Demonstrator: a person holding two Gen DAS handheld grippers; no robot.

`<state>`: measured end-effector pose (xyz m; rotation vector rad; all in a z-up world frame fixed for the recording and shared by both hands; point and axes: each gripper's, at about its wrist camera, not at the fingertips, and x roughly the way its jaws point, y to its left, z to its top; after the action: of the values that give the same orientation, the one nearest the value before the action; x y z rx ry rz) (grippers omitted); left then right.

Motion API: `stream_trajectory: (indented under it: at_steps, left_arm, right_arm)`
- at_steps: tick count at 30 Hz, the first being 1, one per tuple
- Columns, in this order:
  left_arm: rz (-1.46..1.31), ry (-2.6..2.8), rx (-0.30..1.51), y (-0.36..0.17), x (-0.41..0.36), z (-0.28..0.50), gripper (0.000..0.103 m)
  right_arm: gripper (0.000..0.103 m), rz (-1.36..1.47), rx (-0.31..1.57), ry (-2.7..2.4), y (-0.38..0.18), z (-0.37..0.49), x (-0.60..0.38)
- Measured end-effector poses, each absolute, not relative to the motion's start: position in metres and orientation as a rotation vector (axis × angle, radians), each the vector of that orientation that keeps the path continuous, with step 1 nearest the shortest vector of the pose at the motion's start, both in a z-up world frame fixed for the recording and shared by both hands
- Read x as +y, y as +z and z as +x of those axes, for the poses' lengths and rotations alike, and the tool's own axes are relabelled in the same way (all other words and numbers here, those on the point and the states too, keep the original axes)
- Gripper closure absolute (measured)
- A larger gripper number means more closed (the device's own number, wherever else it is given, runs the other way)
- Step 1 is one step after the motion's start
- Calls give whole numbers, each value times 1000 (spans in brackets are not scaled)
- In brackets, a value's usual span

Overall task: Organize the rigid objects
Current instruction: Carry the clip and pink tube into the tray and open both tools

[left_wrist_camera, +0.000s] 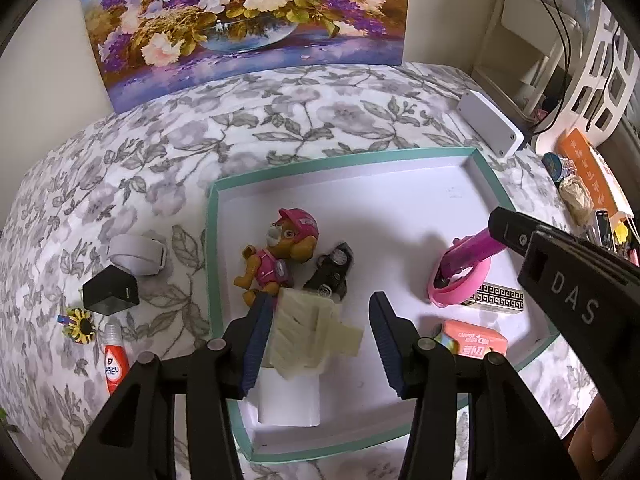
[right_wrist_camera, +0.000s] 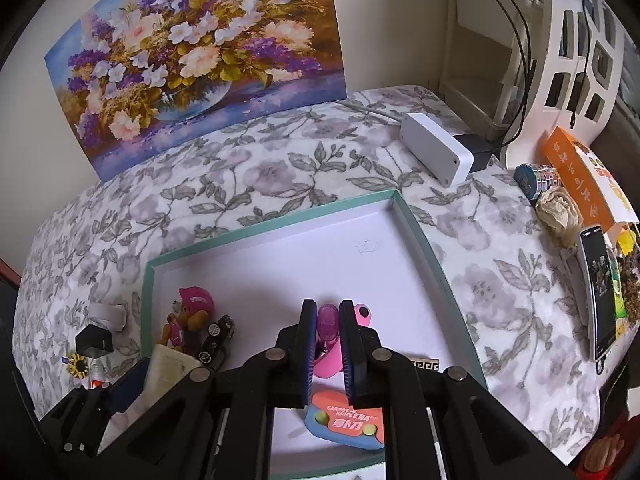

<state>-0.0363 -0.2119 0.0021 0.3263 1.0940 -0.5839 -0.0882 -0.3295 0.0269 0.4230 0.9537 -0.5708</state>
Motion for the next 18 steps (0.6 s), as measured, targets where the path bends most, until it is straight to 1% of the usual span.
stream_trajectory:
  at_steps: [2,3,4,5,7,9,16,17,18]
  left_arm:
    - [320,-585,1095,3,-211,-36,46]
    - [316,-584,1096,4,-210,-35,44]
    - [313,-584,1096,5,-209,-35,44]
    - [312,-581,1096,5,-209,-35,44]
    - [310,-575,1096,6,-208,-33,43]
    - [304,-568,1098,7,-206,-32,43]
    - [255,-510,1119,6,-188,-17,38]
    - [246,-500,1124,6,-185,-14,36]
    - [235,-489,1130,5,-181,-11,27]
  right_arm:
    - [88,426,959,-571,26,-88,-329]
    - [84,429,960,-571,26,-88,-329]
    - [77,432,960,-572,26,-88,-329]
    - [73,434,961,-573,26,-88,-329]
    - [57,435,958,-578,27,-89,-329]
    - [49,435,951,-584,28,-89,-329]
    - [37,449,963,-601,26,-90,-331]
    - [37,453,965,-601,25,-90,-332]
    - [36,457,967,-602,24,-90,-332]
